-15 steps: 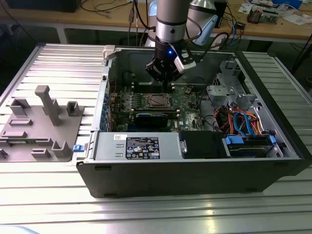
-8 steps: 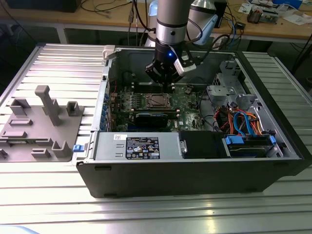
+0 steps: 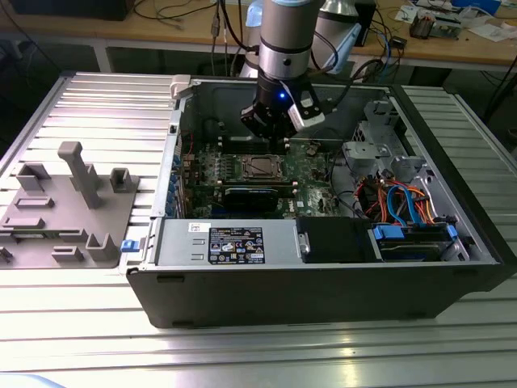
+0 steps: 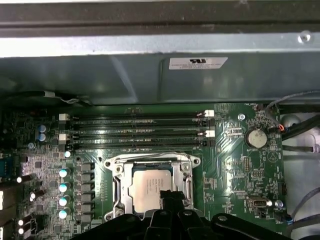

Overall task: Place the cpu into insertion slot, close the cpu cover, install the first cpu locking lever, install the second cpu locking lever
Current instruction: 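Install the second cpu locking lever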

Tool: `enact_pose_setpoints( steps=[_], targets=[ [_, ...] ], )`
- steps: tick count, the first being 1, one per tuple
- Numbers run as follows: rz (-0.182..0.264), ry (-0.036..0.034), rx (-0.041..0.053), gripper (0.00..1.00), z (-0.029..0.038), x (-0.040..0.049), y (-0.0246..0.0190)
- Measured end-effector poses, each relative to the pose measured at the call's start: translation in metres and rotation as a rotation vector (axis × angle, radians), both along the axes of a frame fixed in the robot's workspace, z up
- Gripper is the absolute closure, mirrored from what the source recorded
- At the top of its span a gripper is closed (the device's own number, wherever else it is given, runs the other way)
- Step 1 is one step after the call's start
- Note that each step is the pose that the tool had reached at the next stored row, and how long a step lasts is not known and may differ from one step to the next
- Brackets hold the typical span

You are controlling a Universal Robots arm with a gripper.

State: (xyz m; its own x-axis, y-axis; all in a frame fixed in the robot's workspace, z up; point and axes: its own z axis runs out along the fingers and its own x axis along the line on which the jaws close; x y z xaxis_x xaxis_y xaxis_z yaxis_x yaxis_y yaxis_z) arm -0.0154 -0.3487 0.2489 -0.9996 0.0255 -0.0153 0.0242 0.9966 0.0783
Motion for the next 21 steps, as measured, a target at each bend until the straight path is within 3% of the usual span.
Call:
enact_pose_setpoints(
  steps=[7, 21],
  targets=[
    [0.0, -0.0001, 0.0001, 0.89, -0.0002, -0.0001, -0.01],
    [0.0, 0.0, -0.0001, 0.89, -0.0002, -0.0001, -0.0104]
  ],
)
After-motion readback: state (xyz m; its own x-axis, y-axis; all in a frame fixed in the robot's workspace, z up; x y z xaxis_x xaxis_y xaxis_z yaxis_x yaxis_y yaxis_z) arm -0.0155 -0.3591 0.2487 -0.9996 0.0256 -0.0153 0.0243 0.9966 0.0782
